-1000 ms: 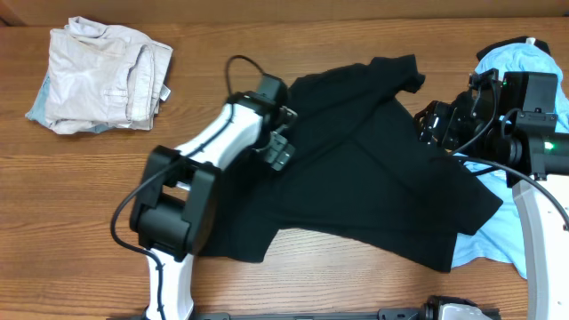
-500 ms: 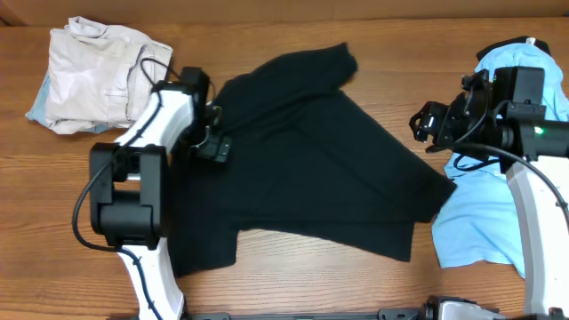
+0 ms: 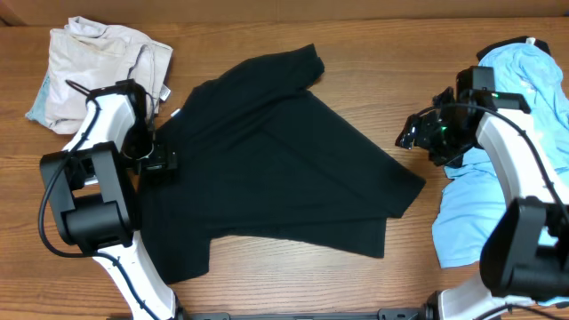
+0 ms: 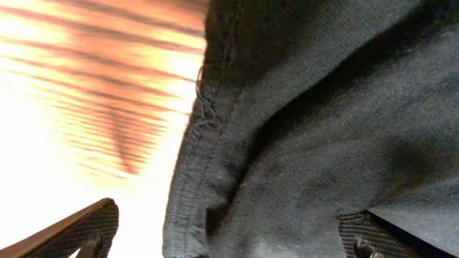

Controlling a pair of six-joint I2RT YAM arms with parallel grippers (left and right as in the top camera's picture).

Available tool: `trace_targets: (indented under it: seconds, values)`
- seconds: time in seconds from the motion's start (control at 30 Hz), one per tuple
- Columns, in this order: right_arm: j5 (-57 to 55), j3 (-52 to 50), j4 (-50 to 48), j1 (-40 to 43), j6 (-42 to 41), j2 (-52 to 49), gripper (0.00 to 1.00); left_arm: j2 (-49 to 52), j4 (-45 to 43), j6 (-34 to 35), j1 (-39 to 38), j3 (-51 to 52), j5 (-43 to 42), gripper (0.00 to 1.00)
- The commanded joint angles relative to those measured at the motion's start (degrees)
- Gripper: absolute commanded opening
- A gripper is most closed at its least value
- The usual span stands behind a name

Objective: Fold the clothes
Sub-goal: 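Grasp the t-shirt's left edge with the left gripper and pull left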

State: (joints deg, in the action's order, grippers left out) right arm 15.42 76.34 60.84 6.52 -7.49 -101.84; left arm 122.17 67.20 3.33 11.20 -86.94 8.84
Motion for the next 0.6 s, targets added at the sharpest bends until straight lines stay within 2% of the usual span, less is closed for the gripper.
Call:
trace_targets:
  seconds: [0.0, 0.3, 0.37, 0.57]
  values:
    - [-0.4, 0.4, -1.3, -0.1, 0.1, -2.5, 0.87, 1.4, -1.1, 1.6, -0.6, -0.6, 1.6, 1.0]
    - [-3.0, 0.4, -2.1, -0.1, -1.7, -2.4, 0.86, -0.1, -1.2, -2.1, -7.4, -8.0, -3.2, 1.0]
    - [-10.1, 0.4, -0.4, 0.0, -6.8, -2.4, 0.86, -0.5, -1.0, -2.1, -10.4, -13.4, -3.3, 1.0]
    - [-10.4, -3.0, 0.4, 0.0, -7.6, -2.4, 0.82, -0.5, 3.7, -2.1, -14.6, -27.6, -3.5, 1.0]
